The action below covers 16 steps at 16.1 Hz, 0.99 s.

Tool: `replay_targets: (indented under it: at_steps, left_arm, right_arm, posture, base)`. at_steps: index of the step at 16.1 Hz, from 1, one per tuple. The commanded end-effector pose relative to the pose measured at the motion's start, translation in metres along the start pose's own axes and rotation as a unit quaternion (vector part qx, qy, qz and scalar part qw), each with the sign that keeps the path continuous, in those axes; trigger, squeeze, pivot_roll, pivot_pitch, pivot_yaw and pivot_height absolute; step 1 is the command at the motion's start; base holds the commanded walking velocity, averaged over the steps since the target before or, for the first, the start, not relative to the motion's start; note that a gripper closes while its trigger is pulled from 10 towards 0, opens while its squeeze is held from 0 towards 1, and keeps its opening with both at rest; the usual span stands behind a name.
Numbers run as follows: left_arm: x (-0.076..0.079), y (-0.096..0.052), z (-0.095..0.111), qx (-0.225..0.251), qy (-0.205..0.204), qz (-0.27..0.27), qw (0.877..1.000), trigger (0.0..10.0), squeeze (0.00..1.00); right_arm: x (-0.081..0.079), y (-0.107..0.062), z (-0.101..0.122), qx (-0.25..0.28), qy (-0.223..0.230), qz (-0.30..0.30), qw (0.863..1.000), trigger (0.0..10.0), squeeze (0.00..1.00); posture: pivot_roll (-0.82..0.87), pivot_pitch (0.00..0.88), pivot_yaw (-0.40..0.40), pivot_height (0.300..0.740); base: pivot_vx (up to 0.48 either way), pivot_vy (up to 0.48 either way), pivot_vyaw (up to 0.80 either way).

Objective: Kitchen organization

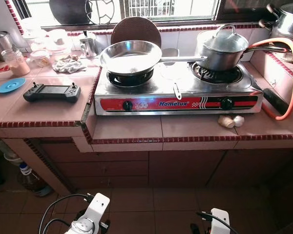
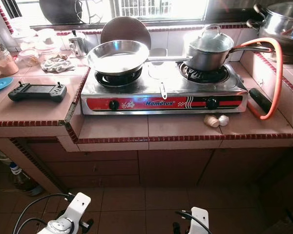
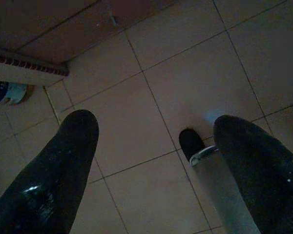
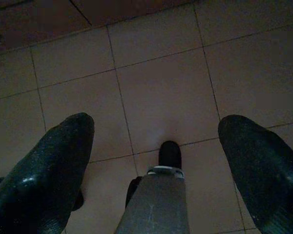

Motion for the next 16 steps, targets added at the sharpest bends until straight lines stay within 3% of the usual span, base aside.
replay_targets:
  at_steps: [1, 16]
  left_arm:
    - [-0.0006, -0.0005, -0.0051, -0.008, -0.003, 0.004, 1.000, 10.0, 0.00]
    - [-0.0006, -0.0011, -0.0099, -0.015, -0.021, 0.007, 1.000, 10.0, 0.00]
  right_arm:
    - [-0.0002, -0.0001, -0.0018, -0.004, -0.002, -0.001, 1.000, 10.0, 0.00]
    - [0.0006, -0.0003, -0.0008, -0.005, -0.028, 0.005, 1.000, 10.0, 0.00]
  posture:
    - [0.12, 0.000, 0.027, 0.740]
    - [0.13, 0.000, 0.013, 0.740]
  base:
    - [0.000, 0.000, 0.00]
    - [0.000, 0.000, 0.00]
Point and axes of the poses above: a point about 5 cm out from each wrist's last joint towards the gripper, its own y axis pointing out of the wrist towards the gripper, its own z axis along the axis of the wrist's last joint, x = y × z, the point moved 3 cm from there along y, pointing out of the wrist towards the gripper, and after that the axes turned 13 degrees about y, right-handed, at the moved point
